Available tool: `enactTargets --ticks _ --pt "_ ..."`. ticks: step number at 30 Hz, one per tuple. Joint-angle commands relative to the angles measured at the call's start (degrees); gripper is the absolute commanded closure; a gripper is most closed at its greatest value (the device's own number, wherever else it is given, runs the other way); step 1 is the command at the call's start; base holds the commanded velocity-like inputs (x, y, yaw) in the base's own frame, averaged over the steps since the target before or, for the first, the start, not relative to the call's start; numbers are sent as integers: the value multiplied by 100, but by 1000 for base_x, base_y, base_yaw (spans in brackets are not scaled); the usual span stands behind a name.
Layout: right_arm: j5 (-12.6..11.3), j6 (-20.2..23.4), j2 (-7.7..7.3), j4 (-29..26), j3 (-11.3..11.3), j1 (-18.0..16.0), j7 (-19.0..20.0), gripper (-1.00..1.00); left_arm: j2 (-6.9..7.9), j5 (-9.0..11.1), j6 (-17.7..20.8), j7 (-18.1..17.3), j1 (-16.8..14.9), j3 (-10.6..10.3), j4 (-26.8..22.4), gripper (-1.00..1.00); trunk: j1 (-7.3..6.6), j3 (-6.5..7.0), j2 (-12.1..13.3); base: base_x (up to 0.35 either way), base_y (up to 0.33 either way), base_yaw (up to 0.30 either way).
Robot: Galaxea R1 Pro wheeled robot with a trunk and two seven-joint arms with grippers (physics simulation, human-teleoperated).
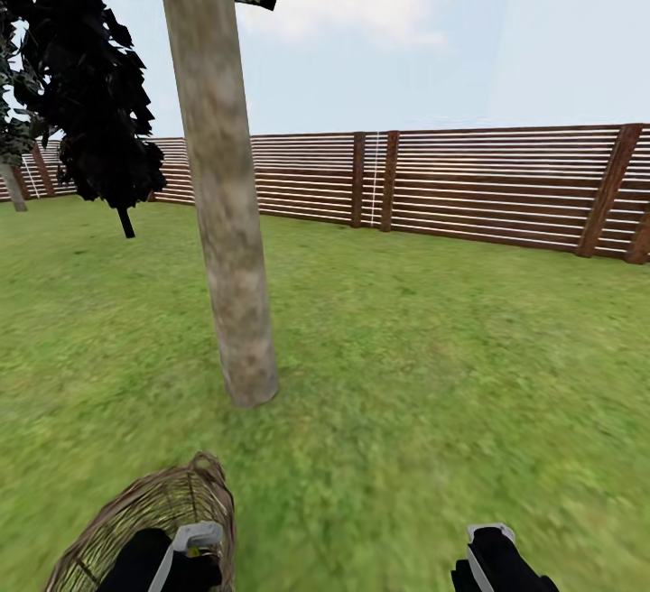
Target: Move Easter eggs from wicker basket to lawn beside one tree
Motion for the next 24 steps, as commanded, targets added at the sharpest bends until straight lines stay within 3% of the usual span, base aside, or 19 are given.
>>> enactTargets --ticks 1,24 --pt "55 29 5 -8 -14 -2 22 -100 -3 -63 23 -54 -3 16 -5 -100 -24 12 39 0 0 0" --pt "54 29 4 -8 -23 -2 22 -100 6 -65 34 -45 -3 3 -15 -100 -529 425 961 0 0 0"
